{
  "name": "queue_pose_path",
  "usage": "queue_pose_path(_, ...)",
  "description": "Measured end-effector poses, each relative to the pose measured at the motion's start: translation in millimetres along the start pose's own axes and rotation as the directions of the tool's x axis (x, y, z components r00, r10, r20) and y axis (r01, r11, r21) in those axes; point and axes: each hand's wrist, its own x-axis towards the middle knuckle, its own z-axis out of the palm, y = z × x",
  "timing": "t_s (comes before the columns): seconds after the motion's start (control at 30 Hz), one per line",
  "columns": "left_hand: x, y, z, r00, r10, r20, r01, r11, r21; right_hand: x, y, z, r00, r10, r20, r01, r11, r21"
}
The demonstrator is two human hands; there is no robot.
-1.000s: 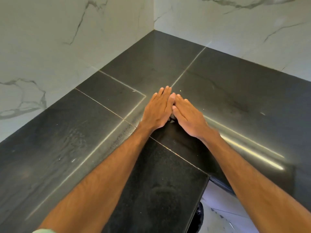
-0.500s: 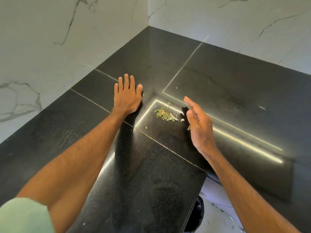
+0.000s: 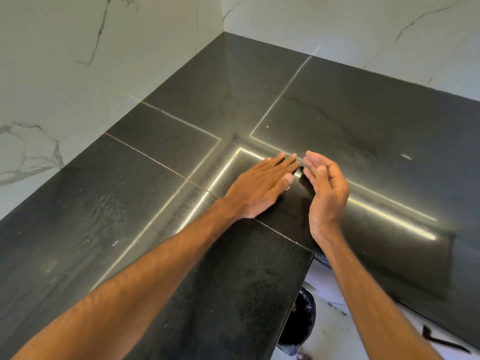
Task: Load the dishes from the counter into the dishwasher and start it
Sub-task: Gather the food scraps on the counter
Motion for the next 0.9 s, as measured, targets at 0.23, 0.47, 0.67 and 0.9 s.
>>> queue_pose_path(0.23, -26.3, 25.5, -0.7, 0.998, 0.018, -0.058, -0.038, 0.928, -0.371, -28.3, -1.6, -23.3, 0.997, -0.006, -0.077, 0.012, 0.997, 0.073)
queue_pose_path(0.47, 86.3, -48.2, -48.9, 0.930, -0.286, -0.232, 0.246, 0.951, -0.186, -28.4, -2.5, -18.0, 0.994, -0.018, -0.104, 0.025, 0.998, 0.066)
queue_pose_path(0.67, 84.2, -53.9, -21.1, 0.979, -0.182, -0.094, 0.192, 0.976, 0.105, -25.8, -2.6, -18.2, 0.996, -0.020, -0.082, 0.023, 0.999, 0.040)
queue_pose_path(0.9, -4.4, -3.3, -3.0, 0.997, 0.051, 0.058, -0.048, 0.997, -0.062, -39.7, -18.3, -29.1, 0.994, 0.098, -0.056, -0.088, 0.984, 0.155)
